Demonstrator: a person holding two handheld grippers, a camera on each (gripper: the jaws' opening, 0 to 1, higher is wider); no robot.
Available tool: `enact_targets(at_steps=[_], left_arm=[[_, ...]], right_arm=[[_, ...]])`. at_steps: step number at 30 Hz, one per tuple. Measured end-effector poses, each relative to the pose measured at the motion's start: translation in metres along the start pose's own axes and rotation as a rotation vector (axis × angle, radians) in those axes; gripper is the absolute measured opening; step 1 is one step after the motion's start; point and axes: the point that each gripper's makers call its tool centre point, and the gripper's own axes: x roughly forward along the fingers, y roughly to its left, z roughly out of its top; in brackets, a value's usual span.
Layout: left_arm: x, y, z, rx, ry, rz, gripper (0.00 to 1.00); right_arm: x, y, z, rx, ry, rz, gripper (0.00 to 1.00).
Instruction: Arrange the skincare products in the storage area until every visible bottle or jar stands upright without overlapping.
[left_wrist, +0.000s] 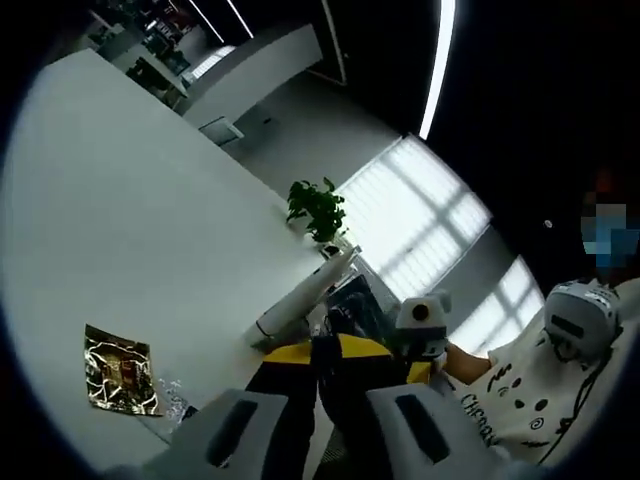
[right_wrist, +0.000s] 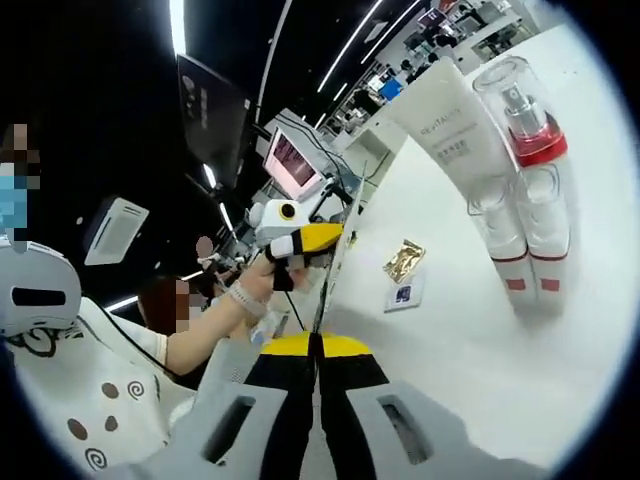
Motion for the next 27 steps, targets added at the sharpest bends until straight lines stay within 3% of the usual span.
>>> enact_targets(at_steps=[8, 14, 18, 27], left_arm=[[0.007, 0.009, 0.002, 0.033, 0.020, 0.050, 0.00], [0.015, 0.022, -0.001, 0.093, 0.046, 0.136, 0.00], [0.021, 0.032, -0.004, 0.094, 0.066, 0.166, 0.00], [0.031, 0.053, -0.012, 0.132, 0.097, 0.224, 0.00]], right_arm=[[0.003, -0.021, -0.007, 0.012, 0.027, -0.055, 0.01], [0.005, -0.038, -0.007, 0.006, 0.045, -0.112, 0.01], [0.006, -0.058, -0.013, -0.031, 0.099, -0.187, 0.01], [0.010, -0.083, -0.020, -0.043, 0.148, -0.259, 0.01]])
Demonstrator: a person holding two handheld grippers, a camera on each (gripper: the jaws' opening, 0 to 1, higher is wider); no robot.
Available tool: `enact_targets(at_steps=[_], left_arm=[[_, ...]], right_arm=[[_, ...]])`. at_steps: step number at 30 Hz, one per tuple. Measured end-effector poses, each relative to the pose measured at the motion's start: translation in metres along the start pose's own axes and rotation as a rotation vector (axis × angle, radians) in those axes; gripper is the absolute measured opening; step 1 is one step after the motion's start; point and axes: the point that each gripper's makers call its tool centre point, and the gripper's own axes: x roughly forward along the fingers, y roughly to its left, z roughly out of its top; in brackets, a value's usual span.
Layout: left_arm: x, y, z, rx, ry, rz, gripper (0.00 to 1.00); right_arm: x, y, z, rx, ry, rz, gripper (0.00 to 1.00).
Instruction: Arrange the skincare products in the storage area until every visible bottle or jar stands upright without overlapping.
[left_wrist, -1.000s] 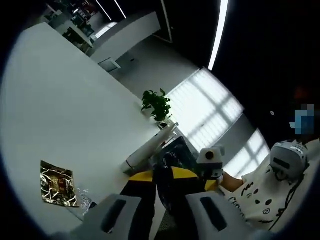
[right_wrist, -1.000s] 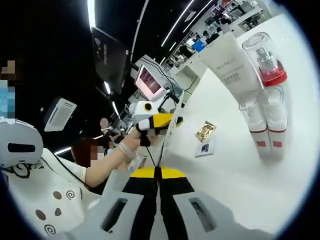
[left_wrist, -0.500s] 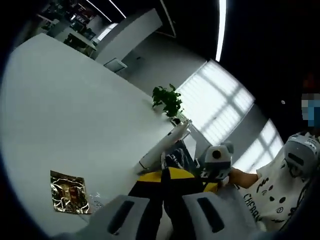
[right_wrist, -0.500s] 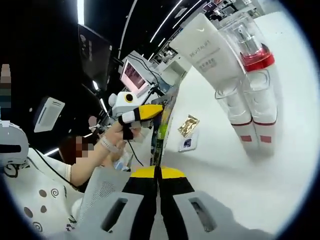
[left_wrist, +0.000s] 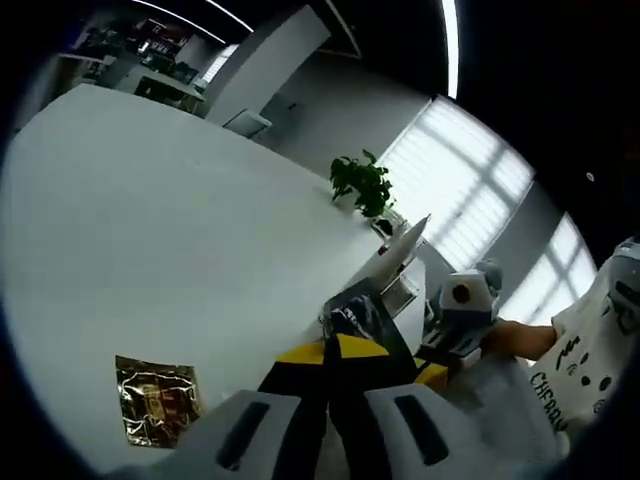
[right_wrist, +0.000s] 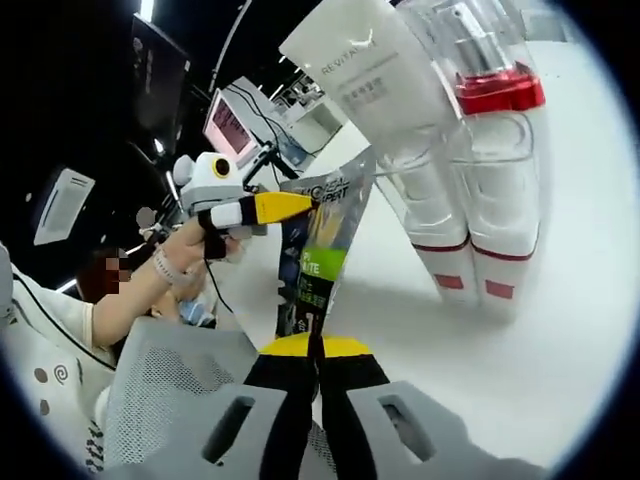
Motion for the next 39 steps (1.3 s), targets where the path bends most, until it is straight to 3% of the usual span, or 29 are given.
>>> enact_targets(at_steps=[11, 19, 29, 32, 35, 39], left_arm=[[0.009, 0.023, -0.010, -0.044, 0.023, 0.044, 0.00], [0.014, 0.035, -0.018, -0.079, 0.036, 0.059, 0.00], [0.020, 0.034, -0.030, -0.104, 0.061, 0.100, 0.00], [0.020, 0.036, -0.031, -0.109, 0.063, 0.108, 0.00], [0.021, 0.039, -0.030, -0.116, 0.058, 0.120, 0.00], [0.025, 0.040, -0.029, -0.121, 0.057, 0.122, 0.00]], right_arm=[[0.014, -0.028, -0.008, -0.034, 0.064, -0.081, 0.02], [0.012, -0.042, -0.010, -0.049, 0.090, -0.142, 0.07], [0.000, -0.046, -0.011, -0.113, 0.087, -0.221, 0.17], [-0.004, -0.043, -0.007, -0.207, 0.086, -0.247, 0.18], [0.002, -0.034, -0.007, -0.374, 0.120, -0.233, 0.23], [0.012, -0.027, -0.014, -0.505, 0.181, -0.242, 0.31]])
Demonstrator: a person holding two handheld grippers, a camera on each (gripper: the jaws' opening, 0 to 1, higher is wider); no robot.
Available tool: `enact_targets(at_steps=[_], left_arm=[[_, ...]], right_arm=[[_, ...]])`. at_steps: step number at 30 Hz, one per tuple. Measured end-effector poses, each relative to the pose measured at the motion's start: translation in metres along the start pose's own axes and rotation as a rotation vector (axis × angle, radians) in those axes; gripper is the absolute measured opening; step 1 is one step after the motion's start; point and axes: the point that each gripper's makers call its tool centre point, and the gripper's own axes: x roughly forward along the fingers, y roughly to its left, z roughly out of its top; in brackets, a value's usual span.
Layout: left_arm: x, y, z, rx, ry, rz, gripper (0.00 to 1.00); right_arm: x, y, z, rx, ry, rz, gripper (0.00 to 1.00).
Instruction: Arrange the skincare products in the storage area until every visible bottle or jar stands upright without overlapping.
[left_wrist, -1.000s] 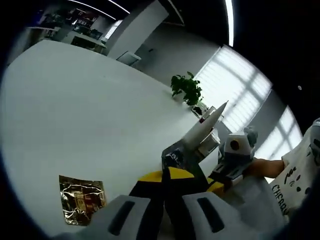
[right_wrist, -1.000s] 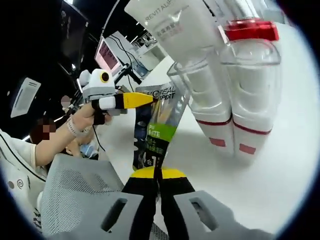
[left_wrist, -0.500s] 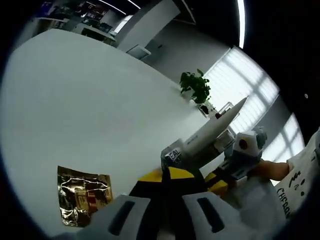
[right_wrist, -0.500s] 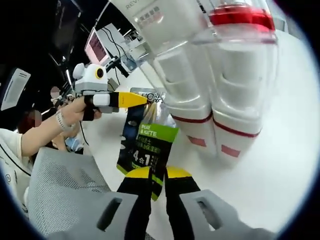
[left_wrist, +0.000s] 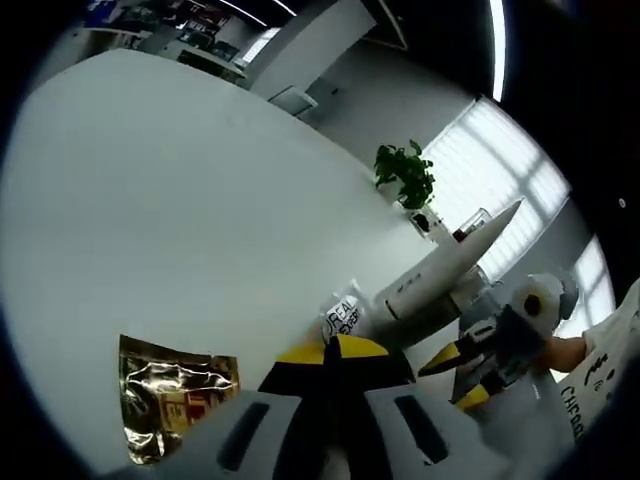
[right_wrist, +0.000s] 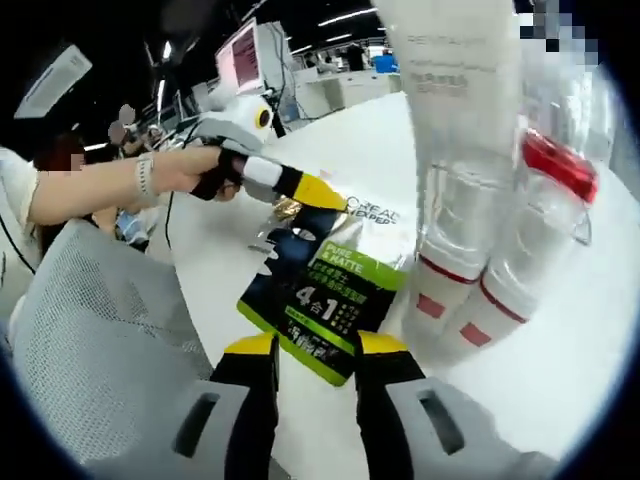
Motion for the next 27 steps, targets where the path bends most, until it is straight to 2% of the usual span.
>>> enact_targets(at_steps=[7, 10, 13, 16, 21, 27], left_arm=[[0.002, 0.001, 0.000, 0.037, 0.025, 0.020, 0.00], [0.004, 0.003, 0.002, 0.066, 0.036, 0.034, 0.00], [0.006, 0.012, 0.008, 0.101, 0.056, 0.045, 0.00], [0.010, 0.014, 0.008, 0.182, 0.086, 0.061, 0.00], [0.014, 0.016, 0.010, 0.222, 0.107, 0.073, 0.00], [0.016, 0.015, 0.008, 0.250, 0.117, 0.088, 0.00]], right_arm=[[0.012, 0.002, -0.003, -0.079, 0.046, -0.005, 0.35], [0.015, -0.001, -0.003, -0.080, 0.054, -0.009, 0.33], [0.015, -0.001, -0.003, -0.082, 0.058, -0.013, 0.32], [0.016, -0.001, -0.003, -0.095, 0.064, -0.014, 0.30], [0.018, -0.002, -0.001, -0.068, 0.051, -0.008, 0.25], [0.019, -0.004, 0.000, -0.081, 0.057, -0.022, 0.21]])
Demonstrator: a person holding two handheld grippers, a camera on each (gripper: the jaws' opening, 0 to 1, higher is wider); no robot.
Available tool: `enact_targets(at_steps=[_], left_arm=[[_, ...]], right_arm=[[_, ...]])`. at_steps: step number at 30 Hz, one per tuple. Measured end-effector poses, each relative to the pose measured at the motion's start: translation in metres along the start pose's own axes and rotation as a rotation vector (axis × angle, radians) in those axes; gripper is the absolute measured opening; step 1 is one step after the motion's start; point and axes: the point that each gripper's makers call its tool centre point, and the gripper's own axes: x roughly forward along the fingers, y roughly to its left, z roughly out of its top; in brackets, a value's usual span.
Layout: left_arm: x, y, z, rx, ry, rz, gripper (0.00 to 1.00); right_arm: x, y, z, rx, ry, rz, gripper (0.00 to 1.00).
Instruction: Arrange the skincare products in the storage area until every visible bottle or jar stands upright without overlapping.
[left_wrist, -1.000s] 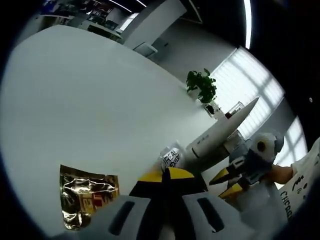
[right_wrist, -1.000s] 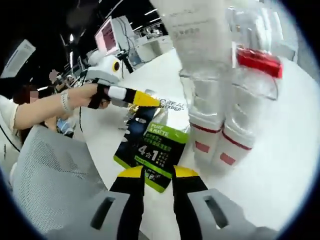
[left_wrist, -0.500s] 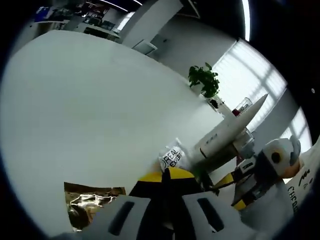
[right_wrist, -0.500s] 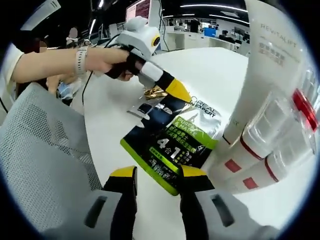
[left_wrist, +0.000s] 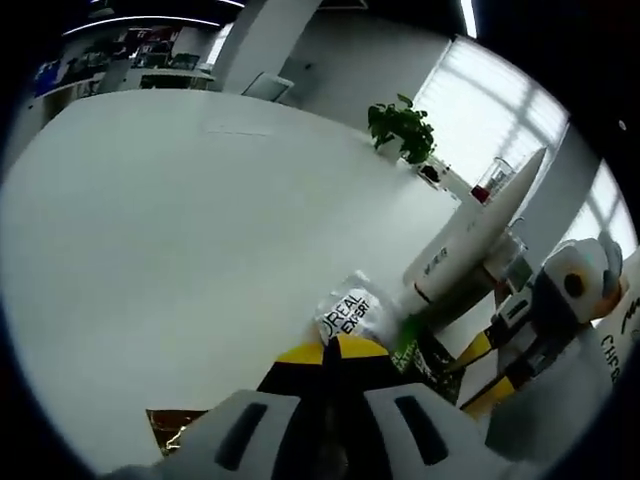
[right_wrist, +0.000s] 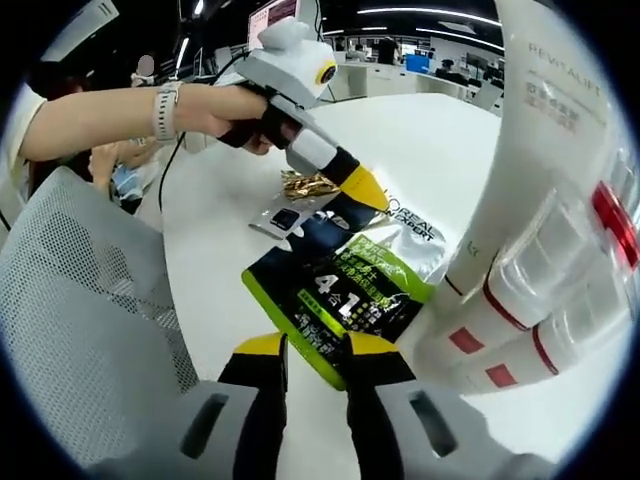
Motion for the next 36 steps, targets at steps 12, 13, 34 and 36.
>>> enact_targets(at_steps=[12, 13, 34, 36], left_arm=[[0.002, 0.004, 0.007, 0.057, 0.000, 0.003, 0.01], [0.002, 0.008, 0.008, 0.069, -0.001, 0.009, 0.02], [-0.009, 0.010, -0.001, 0.271, 0.032, 0.071, 0.15], [-0.008, 0.009, -0.001, 0.263, 0.037, 0.066, 0.15]], right_arm=[[0.002, -0.003, -0.001, -0.016, 0.015, -0.012, 0.18], [0.002, -0.003, -0.001, -0.016, 0.016, -0.013, 0.18], [0.001, -0.004, -0.002, 0.004, 0.017, -0.019, 0.15], [0.002, -0.003, -0.002, 0.000, 0.017, -0.022, 0.15]])
